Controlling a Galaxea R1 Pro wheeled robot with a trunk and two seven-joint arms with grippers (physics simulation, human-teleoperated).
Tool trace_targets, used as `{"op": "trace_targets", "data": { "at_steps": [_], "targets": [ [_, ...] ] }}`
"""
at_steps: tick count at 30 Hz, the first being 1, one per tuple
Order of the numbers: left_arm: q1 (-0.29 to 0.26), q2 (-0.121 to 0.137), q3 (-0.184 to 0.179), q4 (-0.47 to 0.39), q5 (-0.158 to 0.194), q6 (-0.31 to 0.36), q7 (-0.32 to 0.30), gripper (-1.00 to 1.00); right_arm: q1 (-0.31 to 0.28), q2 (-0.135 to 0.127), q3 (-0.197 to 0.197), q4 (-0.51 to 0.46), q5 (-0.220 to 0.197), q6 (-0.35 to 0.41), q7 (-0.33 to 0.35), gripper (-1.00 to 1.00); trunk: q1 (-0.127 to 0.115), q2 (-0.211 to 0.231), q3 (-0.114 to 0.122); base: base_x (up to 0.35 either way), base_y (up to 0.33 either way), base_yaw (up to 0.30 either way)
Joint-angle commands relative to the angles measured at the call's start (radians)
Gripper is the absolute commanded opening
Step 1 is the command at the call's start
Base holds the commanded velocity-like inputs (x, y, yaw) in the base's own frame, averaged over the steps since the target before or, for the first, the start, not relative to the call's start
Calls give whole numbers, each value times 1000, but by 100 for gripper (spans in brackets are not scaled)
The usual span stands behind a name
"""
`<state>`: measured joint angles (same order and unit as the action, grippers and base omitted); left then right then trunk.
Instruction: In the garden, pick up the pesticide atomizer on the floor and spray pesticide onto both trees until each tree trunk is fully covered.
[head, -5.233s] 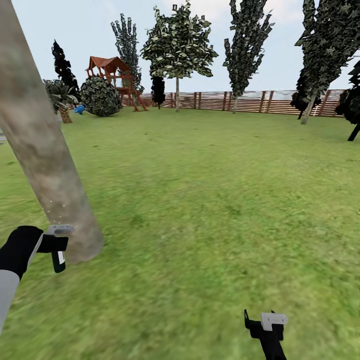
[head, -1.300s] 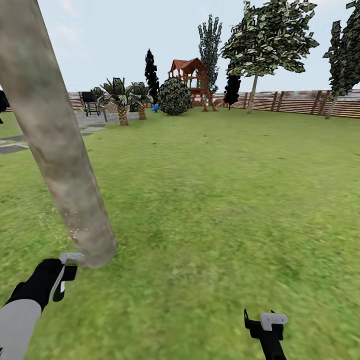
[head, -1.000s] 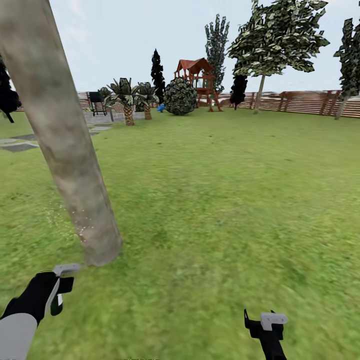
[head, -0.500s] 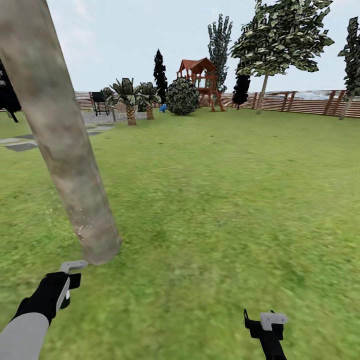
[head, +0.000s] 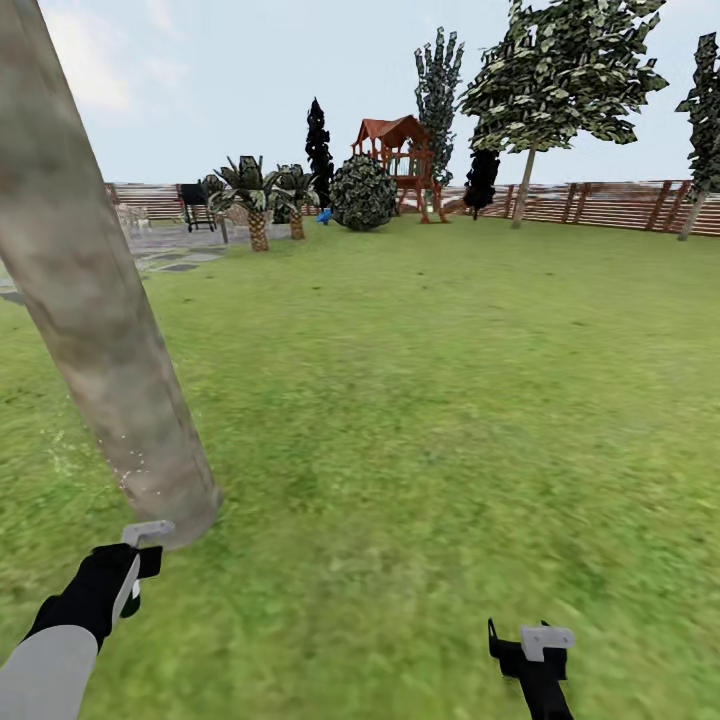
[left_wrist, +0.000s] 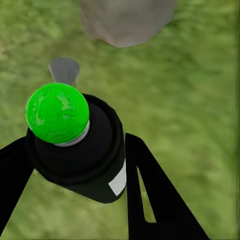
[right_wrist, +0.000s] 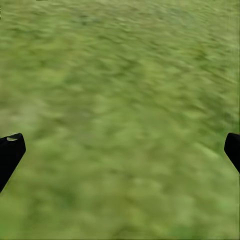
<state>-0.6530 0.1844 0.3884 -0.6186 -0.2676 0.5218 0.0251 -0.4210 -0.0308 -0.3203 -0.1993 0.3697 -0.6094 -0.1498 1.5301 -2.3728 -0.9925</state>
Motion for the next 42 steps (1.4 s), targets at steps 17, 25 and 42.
{"op": "trace_targets", "data": {
  "at_steps": [17,25,42],
  "targets": [
    [-1,-2,85,-1,-1,1,1,-100,-1,0,-3,1,12,-3,-7,100,0,0,3,129,-192,171],
    [-1,-2,84,0,-2,2,1,-100,-1,2,-3,1,12,-2,-7,100,0,0,3,232,-193,10],
    [-1,-2,84,0,-1,3,1,-100,-1,2,-3,1,12,-3,-7,100,0,0,3,126,-261,174]
  ]
}}
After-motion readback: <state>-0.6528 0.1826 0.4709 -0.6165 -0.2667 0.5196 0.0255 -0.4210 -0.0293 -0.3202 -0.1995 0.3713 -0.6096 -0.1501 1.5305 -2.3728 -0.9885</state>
